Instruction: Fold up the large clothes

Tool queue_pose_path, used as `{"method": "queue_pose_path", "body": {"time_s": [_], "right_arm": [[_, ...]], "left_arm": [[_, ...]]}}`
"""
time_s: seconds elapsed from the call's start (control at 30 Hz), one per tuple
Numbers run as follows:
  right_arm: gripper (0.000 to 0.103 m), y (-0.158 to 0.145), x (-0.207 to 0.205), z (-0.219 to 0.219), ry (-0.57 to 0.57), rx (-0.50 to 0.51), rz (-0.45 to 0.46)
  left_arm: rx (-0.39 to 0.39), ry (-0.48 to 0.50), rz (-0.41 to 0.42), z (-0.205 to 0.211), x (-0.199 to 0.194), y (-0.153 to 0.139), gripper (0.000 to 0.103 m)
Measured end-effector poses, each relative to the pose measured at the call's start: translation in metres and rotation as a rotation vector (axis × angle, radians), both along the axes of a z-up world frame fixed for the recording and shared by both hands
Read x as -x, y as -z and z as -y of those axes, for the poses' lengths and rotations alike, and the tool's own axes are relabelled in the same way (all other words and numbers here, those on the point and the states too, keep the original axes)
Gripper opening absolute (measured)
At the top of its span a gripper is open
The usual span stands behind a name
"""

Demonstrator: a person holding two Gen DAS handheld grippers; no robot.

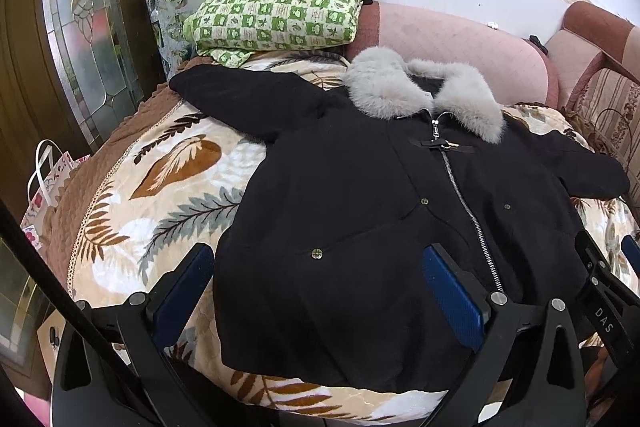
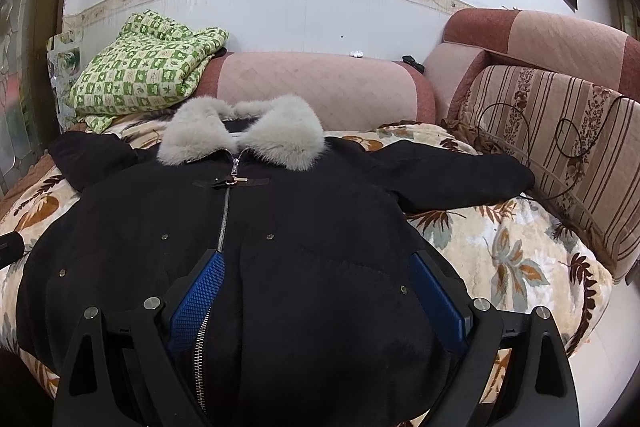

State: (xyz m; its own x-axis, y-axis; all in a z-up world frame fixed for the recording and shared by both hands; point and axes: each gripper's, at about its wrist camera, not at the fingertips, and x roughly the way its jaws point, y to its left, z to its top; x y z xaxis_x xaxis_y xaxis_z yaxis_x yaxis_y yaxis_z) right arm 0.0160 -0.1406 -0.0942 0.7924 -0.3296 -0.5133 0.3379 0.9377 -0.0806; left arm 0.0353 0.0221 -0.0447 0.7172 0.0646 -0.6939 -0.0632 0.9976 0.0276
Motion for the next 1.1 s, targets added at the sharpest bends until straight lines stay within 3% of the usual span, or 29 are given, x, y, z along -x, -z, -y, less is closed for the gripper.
{"method": "queue_pose_path", "body": {"time_s": [0.5, 0.67, 0.83, 0.97, 1.1], "right_arm": [[0.095, -0.001, -0.017, 0.048, 0.079, -0.029, 0.004], [0.095, -0.008, -0.030, 0.082, 0.123, -0.063, 0.014], [0.095, -0.003, -0.053, 0.131, 0.208, -0.085, 0.012], [0.095, 0.020, -0.077, 0.193, 0.339, -0.203, -0.051], [0.092, 0.045, -0.093, 0.277, 0.467, -0.479, -0.058]], "left_arm": [[-0.045, 0.002, -0.039, 0.007, -0.013, 0.016, 0.103], [-0.042, 0.014, -0.041, 0.012, -0.022, 0.021, 0.103], [-0.052, 0.019, 0.016, 0.018, -0.047, 0.011, 0.103], [-0.069, 0.015, 0.032, 0.026, -0.081, 0.006, 0.103], [-0.048, 0.024, 0.047, 0.032, -0.119, 0.005, 0.103]]}}
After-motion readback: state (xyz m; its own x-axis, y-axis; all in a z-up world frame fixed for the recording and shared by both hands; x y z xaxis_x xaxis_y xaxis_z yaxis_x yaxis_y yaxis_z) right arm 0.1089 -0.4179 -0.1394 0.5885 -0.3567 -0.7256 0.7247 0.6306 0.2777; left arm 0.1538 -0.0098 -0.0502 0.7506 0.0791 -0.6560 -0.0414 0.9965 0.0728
